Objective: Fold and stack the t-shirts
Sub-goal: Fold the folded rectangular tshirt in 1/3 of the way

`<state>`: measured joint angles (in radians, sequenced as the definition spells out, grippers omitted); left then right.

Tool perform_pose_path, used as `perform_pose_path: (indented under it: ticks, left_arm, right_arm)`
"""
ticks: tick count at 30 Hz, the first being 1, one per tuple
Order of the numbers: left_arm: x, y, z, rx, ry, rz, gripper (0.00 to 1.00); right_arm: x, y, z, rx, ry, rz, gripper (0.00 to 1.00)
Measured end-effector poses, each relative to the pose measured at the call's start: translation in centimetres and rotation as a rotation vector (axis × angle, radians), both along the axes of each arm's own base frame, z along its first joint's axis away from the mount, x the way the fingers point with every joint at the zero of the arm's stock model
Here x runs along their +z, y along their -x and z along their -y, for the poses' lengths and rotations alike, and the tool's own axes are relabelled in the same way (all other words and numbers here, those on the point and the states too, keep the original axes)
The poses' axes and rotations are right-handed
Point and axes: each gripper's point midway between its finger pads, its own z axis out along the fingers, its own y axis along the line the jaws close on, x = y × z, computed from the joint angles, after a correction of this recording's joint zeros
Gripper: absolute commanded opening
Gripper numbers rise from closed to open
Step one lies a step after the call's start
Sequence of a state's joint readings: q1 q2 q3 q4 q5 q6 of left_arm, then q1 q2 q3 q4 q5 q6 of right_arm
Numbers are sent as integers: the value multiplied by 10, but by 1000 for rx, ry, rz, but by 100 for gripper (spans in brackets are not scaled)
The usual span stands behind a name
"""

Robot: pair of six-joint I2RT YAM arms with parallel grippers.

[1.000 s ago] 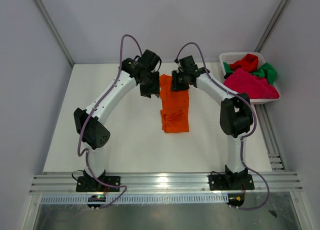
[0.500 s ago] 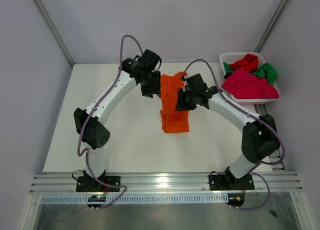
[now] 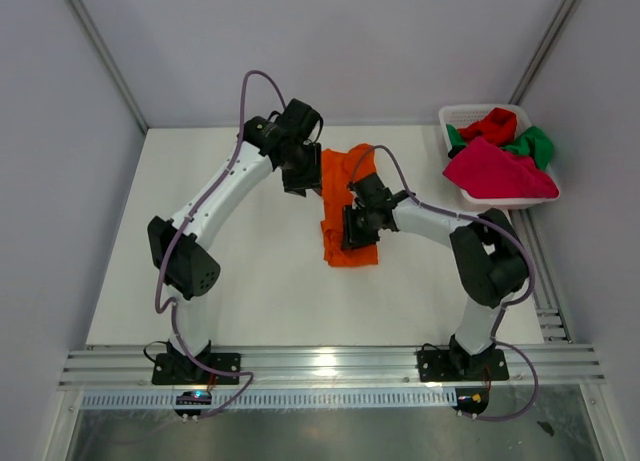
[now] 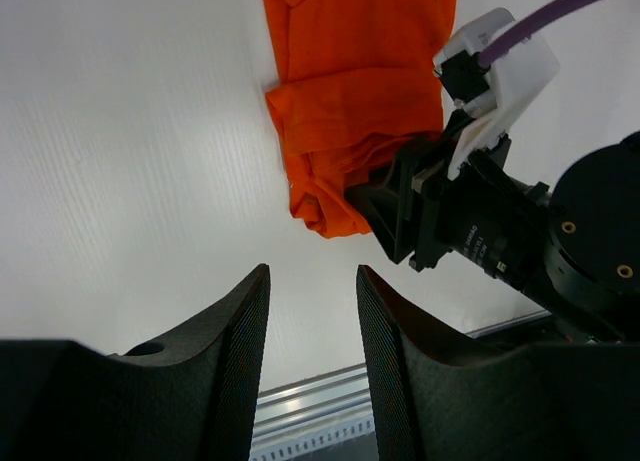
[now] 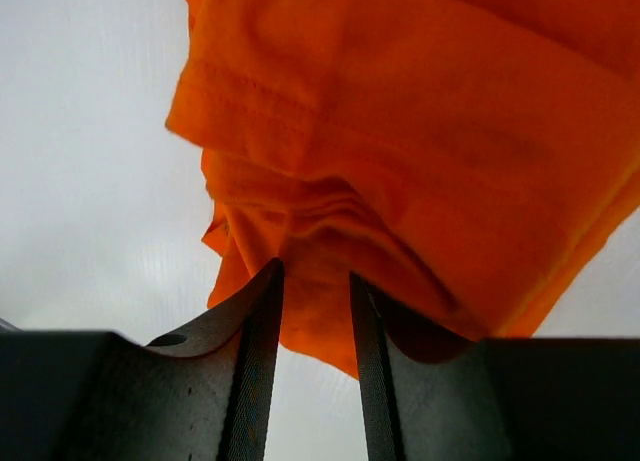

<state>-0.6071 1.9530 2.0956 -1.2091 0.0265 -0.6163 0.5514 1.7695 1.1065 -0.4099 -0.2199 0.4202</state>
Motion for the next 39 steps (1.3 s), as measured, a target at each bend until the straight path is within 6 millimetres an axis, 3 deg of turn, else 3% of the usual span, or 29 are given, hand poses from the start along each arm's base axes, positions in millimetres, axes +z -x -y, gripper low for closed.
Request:
perform_pose_path:
  ticks: [5, 14, 17, 21, 23, 26, 32, 35, 39]
  left_arm:
    - [0, 0, 0, 1, -2, 1, 42]
    - [-7, 2, -2, 2, -16, -17, 42]
    - [-10, 4, -3, 2, -21, -25, 42]
    - [-10, 3, -4, 3, -24, -23, 42]
    - [-10, 3, -4, 3, -24, -22, 42]
    - [-10, 3, -3, 3, -23, -23, 42]
    - [-14, 5, -2, -1, -19, -35, 42]
    - [-22, 9, -3, -3, -26, -59, 42]
    - [-26, 13, -2, -10, -20, -82, 42]
  right_arm:
    - [2, -31, -17, 12, -2, 30, 37]
    - [47, -101, -43, 31, -7, 191, 37]
    - [52, -115, -40, 19, 6, 218, 37]
    - [46, -117, -24, -7, 43, 207, 37]
    - [41, -107, -13, -16, 58, 190, 37]
    - [37, -73, 6, -20, 82, 151, 37]
    - [60, -10, 38, -40, 59, 165, 37]
    - [69, 9, 48, -52, 36, 194, 37]
    - [64, 25, 57, -61, 33, 187, 37]
